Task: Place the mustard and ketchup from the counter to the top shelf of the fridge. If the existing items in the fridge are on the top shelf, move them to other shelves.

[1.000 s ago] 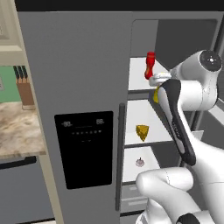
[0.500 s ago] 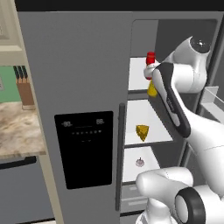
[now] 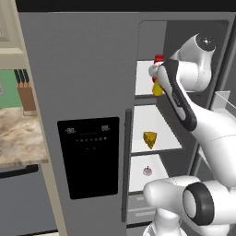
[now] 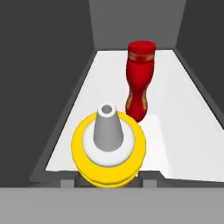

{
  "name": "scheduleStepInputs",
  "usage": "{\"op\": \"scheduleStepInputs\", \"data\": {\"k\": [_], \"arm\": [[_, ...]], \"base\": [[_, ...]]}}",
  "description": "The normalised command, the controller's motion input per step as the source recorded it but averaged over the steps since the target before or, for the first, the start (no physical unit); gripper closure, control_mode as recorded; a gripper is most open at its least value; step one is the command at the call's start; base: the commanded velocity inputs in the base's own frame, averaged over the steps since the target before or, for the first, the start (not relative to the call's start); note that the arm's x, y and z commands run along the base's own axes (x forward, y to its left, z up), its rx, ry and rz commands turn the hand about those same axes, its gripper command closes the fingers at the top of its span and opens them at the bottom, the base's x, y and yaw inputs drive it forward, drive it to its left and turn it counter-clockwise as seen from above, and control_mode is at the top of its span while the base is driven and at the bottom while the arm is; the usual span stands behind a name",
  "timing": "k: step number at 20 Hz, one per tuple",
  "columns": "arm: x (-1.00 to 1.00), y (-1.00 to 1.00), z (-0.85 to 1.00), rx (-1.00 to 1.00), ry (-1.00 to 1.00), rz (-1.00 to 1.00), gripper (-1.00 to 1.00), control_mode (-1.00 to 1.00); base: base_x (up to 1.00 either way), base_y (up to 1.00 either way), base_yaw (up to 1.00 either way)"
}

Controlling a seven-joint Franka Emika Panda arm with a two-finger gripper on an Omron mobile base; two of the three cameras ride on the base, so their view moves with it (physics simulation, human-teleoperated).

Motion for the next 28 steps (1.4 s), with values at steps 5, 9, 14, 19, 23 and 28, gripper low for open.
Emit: {"op": "scheduleStepInputs", "data": {"k": [5,9,14,19,23,28], "arm": [[0.48,0.03,0.00,0.00,-0.02,0.00,1.00,-1.00],[0.26,0.05,-0.06,0.00,0.00,0.00,1.00,-1.00],[0.22,0.11,-0.17,0.00,0.00,0.00,1.00,-1.00],[0.07,0.08,-0.39,0.00,0.00,0.00,1.00,-1.00],[0.09,0.07,-0.32,0.00,0.00,0.00,1.00,-1.00],[0.38,0.17,-0.20,0.00,-0.02,0.00,1.00,-1.00]], "base": [[0.00,0.00,0.00],[0.00,0.00,0.00],[0.00,0.00,0.00],[0.00,0.00,0.00],[0.00,0.00,0.00],[0.00,0.00,0.00]]}}
